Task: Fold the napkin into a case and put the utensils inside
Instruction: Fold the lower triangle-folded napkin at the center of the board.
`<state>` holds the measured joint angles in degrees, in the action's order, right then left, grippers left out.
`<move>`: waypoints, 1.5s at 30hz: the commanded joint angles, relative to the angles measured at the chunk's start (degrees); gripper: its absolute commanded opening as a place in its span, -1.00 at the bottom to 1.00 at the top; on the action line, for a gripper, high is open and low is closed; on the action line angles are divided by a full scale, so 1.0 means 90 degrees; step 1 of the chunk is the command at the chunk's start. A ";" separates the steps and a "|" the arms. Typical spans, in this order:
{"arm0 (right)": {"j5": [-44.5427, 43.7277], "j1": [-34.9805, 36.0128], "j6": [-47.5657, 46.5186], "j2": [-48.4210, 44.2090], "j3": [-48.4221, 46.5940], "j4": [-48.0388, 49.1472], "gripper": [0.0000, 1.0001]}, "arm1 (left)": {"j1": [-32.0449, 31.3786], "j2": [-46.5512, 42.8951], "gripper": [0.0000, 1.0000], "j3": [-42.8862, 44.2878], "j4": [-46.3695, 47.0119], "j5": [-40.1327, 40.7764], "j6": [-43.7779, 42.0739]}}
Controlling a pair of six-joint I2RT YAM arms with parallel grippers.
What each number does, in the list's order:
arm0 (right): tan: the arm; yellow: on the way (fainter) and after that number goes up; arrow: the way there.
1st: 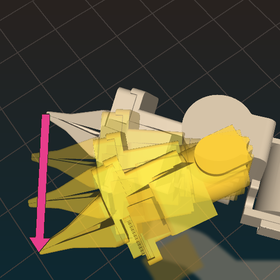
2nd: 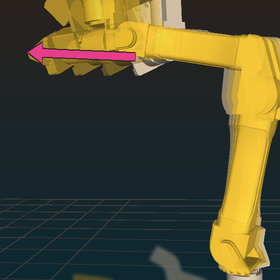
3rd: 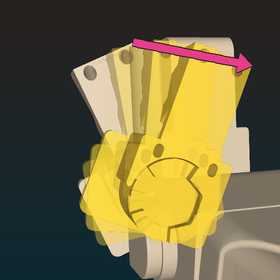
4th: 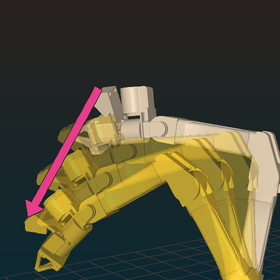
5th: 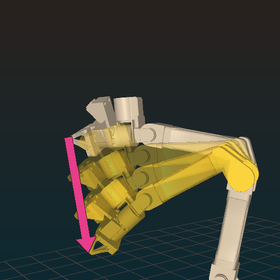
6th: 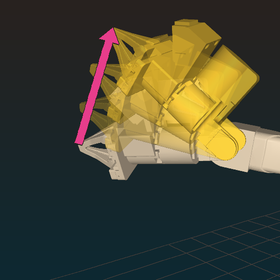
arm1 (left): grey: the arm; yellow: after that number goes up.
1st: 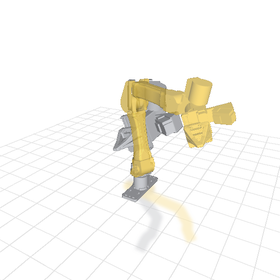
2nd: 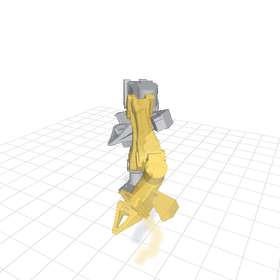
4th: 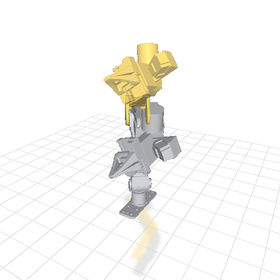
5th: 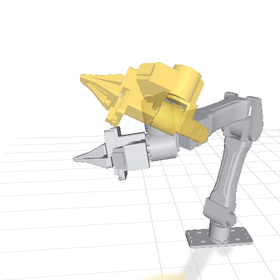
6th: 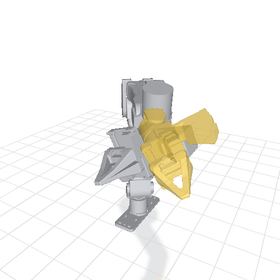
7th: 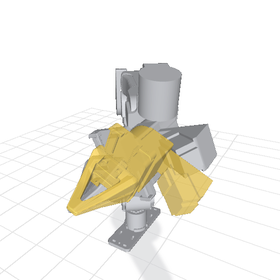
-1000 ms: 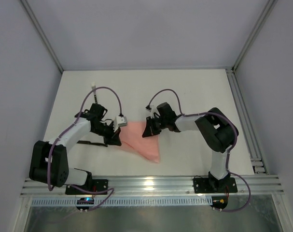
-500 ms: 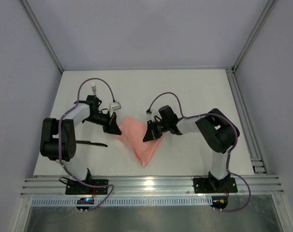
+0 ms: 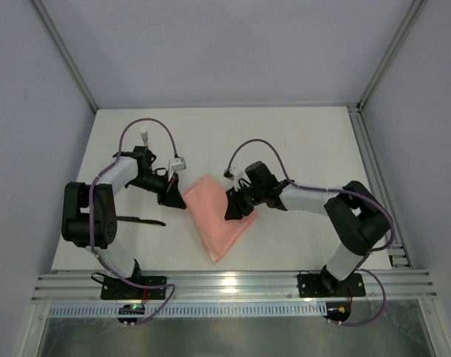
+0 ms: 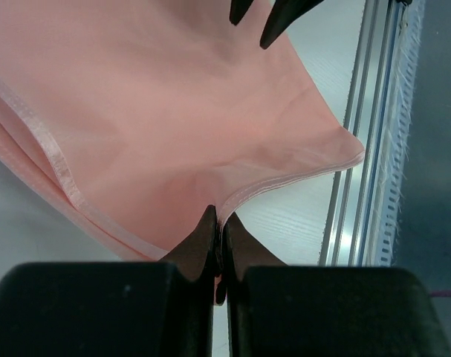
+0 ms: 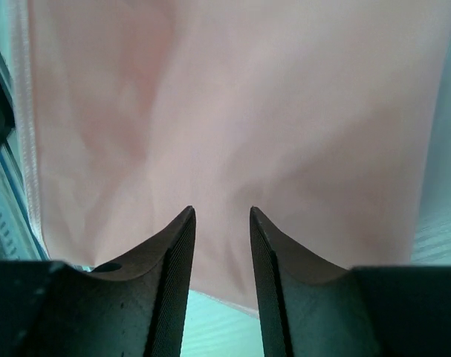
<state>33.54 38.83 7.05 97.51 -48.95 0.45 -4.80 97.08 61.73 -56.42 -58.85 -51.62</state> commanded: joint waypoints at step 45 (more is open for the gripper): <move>-0.6686 0.4768 -0.1917 -0.0571 0.2919 0.4423 -0.19 | 0.0035 -0.0191 -1.00 -0.0053 -0.0977 0.0113 -0.0944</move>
<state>-16.05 86.35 -9.98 91.13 -22.33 39.51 -4.80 96.62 61.12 -63.24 -56.97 -57.76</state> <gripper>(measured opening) 0.426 0.021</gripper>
